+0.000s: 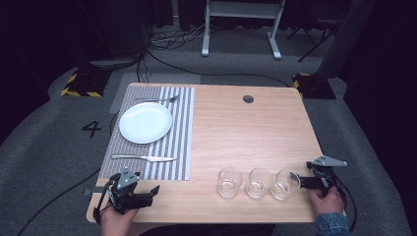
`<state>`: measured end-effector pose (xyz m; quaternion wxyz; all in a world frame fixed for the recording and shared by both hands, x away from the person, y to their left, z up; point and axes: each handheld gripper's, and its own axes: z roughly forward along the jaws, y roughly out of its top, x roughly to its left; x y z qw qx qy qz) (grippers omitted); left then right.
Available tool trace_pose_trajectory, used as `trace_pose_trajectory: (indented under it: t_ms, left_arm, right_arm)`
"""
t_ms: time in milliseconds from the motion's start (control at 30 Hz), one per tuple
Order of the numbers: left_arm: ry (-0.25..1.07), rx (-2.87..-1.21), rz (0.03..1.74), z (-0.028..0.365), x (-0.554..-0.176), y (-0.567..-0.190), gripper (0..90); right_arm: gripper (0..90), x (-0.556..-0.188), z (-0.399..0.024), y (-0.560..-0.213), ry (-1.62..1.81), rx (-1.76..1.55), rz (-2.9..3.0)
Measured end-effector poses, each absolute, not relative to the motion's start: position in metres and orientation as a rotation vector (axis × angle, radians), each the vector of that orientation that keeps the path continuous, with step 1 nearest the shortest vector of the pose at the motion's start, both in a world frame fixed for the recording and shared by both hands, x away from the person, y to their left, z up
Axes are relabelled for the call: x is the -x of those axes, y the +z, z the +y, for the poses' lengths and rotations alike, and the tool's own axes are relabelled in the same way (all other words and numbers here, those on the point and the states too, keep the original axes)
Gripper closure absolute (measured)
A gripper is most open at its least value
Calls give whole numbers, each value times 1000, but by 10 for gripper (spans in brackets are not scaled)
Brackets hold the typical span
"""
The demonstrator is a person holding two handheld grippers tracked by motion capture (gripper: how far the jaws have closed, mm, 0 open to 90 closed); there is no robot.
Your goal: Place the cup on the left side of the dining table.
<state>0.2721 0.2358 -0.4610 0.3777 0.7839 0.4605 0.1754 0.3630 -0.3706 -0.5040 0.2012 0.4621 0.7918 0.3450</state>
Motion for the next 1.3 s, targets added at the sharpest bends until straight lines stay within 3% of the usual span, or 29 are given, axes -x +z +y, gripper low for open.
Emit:
trace_pose_trajectory:
  t_ms: [600,1300]
  left_arm:
    - [491,-1909,1110,237,-259,-402,155]
    - [438,-1941,940,188,-285,-390,153]
  right_arm:
    - [141,-363,-371,-504,963,-1291,2211]
    - [141,-363,-371,-504,963,-1291,2211]
